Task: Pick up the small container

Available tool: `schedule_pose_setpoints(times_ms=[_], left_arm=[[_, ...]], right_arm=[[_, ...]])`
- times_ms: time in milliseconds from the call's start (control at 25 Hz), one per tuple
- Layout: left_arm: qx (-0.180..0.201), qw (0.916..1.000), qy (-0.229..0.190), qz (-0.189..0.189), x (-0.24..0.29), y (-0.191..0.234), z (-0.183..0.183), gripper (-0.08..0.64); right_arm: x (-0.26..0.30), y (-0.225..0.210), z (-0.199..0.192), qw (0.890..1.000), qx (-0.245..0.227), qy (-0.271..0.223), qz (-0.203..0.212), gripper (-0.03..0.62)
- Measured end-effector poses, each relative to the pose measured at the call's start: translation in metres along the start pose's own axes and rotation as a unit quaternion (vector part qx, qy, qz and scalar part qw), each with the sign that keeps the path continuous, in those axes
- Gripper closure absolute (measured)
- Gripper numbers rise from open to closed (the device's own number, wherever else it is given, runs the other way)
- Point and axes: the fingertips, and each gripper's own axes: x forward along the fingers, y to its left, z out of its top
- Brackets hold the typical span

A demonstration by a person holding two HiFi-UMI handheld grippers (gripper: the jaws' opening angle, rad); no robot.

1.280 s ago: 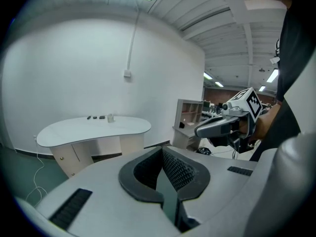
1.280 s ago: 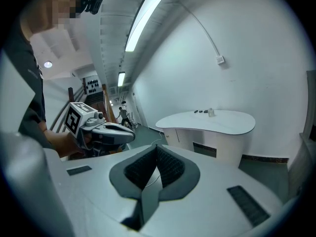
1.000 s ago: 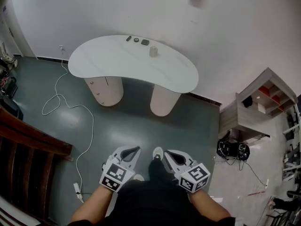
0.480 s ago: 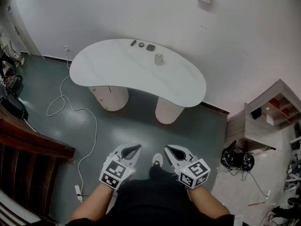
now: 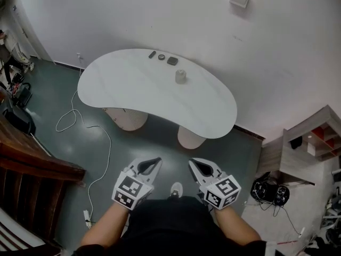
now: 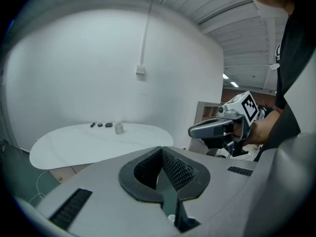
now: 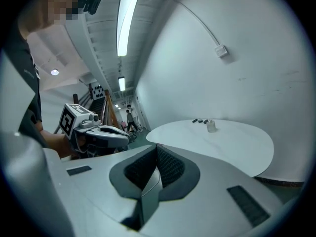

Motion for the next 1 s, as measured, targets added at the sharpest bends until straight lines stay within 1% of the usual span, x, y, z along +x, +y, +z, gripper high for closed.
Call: schedule_pose_setpoints(times_ms=[240,400,600,800,1000], left_arm=[[0.000,0.9999,0.000,0.013,0.040,0.017,0.021,0.545],[0.003,0.9999,-0.005,0.013,0.057,0.024,0.036,0.545],[0.002,0.9999,0.005,0.010,0.071,0.028,0.037,0.545],[0.003,0.9999,0.004,0.010,0.078,0.041,0.042,0.545],[0.002,0.9999,0.010,-0.003,0.091,0.056,0.041,0.545]], right_arm=[[0.016,-0.035,0.011,1.000,0.009,0.005,0.017,0.597],[0.025,-0.049,0.023,1.000,0.001,0.004,0.027,0.597],[0.028,-0.066,0.023,1.000,0.007,0.009,0.025,0.597],[0.036,-0.077,0.018,0.999,0.013,0.020,0.021,0.597],[0.055,-0.092,0.022,1.000,0.015,0.022,0.015,0.597]])
